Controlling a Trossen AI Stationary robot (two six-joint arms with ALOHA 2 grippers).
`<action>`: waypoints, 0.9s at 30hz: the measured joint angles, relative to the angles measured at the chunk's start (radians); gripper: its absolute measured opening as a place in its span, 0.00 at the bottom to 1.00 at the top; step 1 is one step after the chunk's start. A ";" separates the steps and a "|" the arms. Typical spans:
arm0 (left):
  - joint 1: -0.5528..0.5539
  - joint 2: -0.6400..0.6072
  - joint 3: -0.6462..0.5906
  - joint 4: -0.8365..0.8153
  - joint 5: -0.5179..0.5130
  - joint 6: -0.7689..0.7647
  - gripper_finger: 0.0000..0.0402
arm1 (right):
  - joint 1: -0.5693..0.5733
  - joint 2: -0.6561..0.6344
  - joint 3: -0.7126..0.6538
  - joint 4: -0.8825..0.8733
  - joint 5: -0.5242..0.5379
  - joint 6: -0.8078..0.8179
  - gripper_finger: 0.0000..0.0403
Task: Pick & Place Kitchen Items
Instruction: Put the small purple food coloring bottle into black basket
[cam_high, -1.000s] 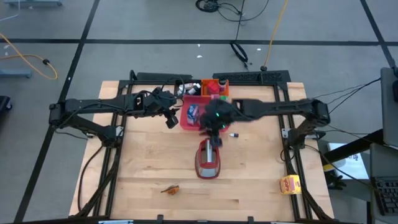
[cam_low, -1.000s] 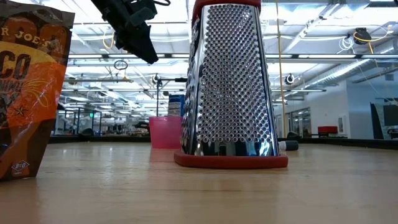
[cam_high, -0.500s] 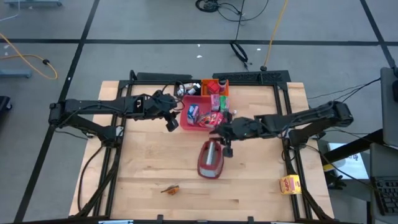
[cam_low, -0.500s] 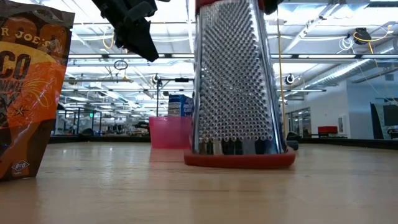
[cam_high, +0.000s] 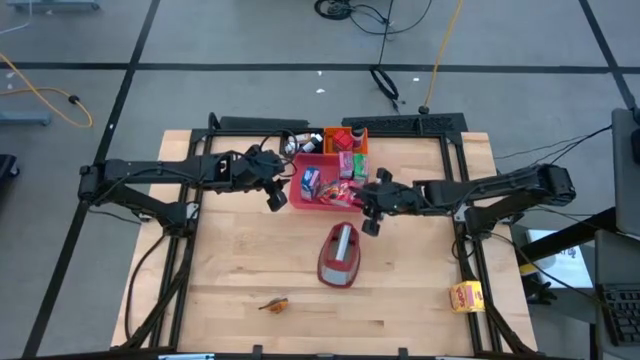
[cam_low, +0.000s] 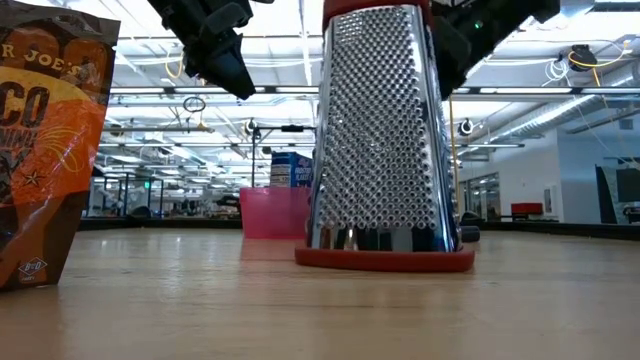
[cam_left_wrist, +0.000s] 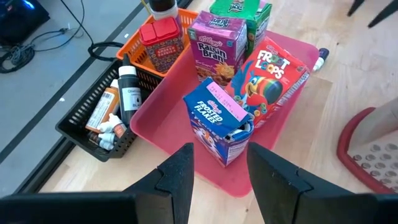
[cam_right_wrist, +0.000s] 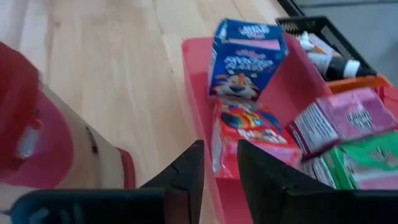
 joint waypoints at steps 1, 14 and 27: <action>0.000 0.000 0.000 0.000 0.000 0.000 0.37 | -0.006 -0.004 -0.009 -0.002 0.000 0.005 0.22; 0.000 0.000 0.000 0.000 0.000 0.001 0.37 | -0.050 -0.025 -0.161 -0.085 -0.003 0.047 0.22; 0.000 0.000 0.000 0.000 0.000 0.003 0.37 | -0.051 -0.028 -0.314 -0.006 -0.033 0.097 0.22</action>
